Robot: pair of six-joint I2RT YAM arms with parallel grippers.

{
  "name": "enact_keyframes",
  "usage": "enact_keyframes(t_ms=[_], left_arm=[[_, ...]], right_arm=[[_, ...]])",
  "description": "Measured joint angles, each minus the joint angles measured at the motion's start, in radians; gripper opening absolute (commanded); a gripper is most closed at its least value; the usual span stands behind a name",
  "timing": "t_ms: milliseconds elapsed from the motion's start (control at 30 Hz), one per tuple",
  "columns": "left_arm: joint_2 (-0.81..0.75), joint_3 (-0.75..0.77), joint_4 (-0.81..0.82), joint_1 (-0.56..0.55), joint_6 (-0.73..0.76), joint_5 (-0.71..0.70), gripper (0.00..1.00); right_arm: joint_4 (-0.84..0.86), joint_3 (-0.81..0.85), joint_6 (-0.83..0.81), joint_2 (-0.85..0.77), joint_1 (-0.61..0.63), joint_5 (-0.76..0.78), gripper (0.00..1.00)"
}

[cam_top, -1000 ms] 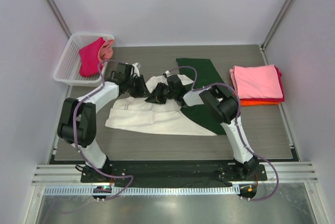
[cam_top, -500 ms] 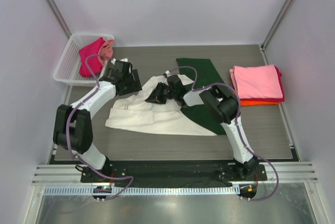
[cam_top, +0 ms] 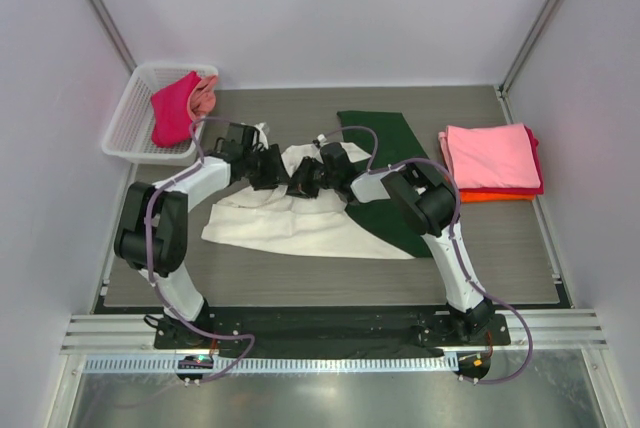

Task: Fold and stack the t-shirts
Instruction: Fold the tshirt

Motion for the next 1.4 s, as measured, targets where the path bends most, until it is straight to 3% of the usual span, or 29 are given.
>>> enact_keyframes(t_ms=[300,467,533,800,933,1200,1300,1400], left_arm=[[-0.027,-0.015,0.141,-0.014,-0.002,0.220,0.52],[-0.033,-0.035,0.174,-0.017,-0.003,0.246,0.52],[-0.042,-0.039,0.163,-0.017,-0.005,0.220,0.54],[-0.166,-0.073,-0.008,-0.018,-0.066,-0.211,0.61],[-0.217,-0.092,-0.036,-0.016,-0.088,-0.323,0.60],[-0.066,-0.067,-0.051,-0.011,-0.089,-0.275,0.57],[-0.035,-0.067,-0.058,-0.010,-0.090,-0.239,0.50],[-0.031,-0.067,-0.052,-0.011,-0.094,-0.200,0.35]], right_arm=[[0.001,0.000,0.000,0.000,0.000,0.000,0.18],[0.002,0.000,0.000,0.000,0.000,0.000,0.18],[0.002,0.000,0.000,0.000,0.000,0.000,0.18],[0.008,-0.004,0.001,0.000,-0.001,0.000,0.18],[0.008,-0.004,0.003,0.000,-0.001,0.000,0.18],[0.022,-0.012,0.007,0.000,-0.003,-0.001,0.18],[0.024,-0.013,0.007,0.000,-0.003,-0.001,0.18],[0.024,-0.013,0.008,0.000,-0.003,-0.001,0.18]])
